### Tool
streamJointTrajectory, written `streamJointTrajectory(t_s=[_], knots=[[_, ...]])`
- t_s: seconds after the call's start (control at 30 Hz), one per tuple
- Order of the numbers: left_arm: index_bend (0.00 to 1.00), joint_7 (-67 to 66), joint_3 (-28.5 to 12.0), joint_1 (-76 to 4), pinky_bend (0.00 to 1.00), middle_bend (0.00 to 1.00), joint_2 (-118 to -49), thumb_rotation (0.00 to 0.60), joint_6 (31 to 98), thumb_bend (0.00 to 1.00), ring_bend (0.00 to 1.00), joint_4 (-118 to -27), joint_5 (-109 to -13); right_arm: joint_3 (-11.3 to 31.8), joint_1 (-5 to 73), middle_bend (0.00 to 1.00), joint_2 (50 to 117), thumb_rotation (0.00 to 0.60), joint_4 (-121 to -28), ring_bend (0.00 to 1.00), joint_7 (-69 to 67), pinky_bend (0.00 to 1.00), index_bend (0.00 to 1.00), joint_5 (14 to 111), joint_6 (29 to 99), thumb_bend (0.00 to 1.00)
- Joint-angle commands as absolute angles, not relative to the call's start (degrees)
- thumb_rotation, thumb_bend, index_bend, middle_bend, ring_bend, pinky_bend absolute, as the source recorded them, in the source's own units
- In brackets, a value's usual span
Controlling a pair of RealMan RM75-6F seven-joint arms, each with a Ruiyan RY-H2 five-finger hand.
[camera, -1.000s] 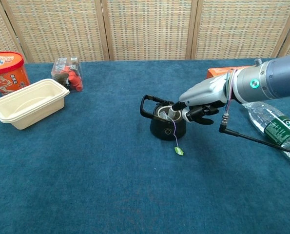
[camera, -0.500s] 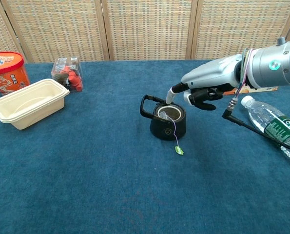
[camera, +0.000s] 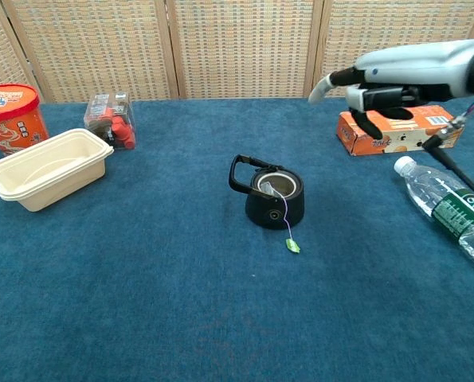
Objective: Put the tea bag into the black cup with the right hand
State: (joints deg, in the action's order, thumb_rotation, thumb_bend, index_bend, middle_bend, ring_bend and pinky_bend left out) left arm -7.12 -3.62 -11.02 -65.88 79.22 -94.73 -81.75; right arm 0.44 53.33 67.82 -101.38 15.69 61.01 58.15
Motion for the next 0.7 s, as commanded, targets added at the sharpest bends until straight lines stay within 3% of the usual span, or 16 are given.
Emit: streamJointTrajectory(t_s=[0.03, 0.33, 0.6, 0.7], knots=[[0.00, -7.16, -3.86, -11.07, 0.00, 0.00, -65.93, 0.600, 79.40, 0.38, 0.00, -94.92, -81.63, 0.61, 45.57, 0.63, 66.88, 0.000, -102.09, 0.74, 11.55, 1.00, 0.17, 65.29, 68.01, 0.81], [0.00, -7.37, -3.84, -10.34, 0.00, 0.00, -66.08, 0.600, 80.93, 0.38, 0.00, -94.96, -81.94, 0.87, 35.41, 0.48, 68.66, 0.000, -100.60, 0.58, 13.34, 0.89, 0.17, 68.64, 81.02, 0.58], [0.00, -8.53, -3.46, -9.26, 0.00, 0.00, -66.73, 0.600, 82.84, 0.38, 0.00, -94.49, -82.58, 0.63, 29.04, 0.30, 70.35, 0.000, -99.01, 0.33, 14.85, 0.49, 0.17, 70.47, 87.25, 0.52], [0.00, -8.63, -3.36, -8.94, 0.00, 0.00, -66.81, 0.600, 83.42, 0.38, 0.00, -94.58, -82.90, 0.25, 26.90, 0.25, 71.11, 0.000, -98.19, 0.24, 15.59, 0.39, 0.17, 71.26, 88.65, 0.52]])
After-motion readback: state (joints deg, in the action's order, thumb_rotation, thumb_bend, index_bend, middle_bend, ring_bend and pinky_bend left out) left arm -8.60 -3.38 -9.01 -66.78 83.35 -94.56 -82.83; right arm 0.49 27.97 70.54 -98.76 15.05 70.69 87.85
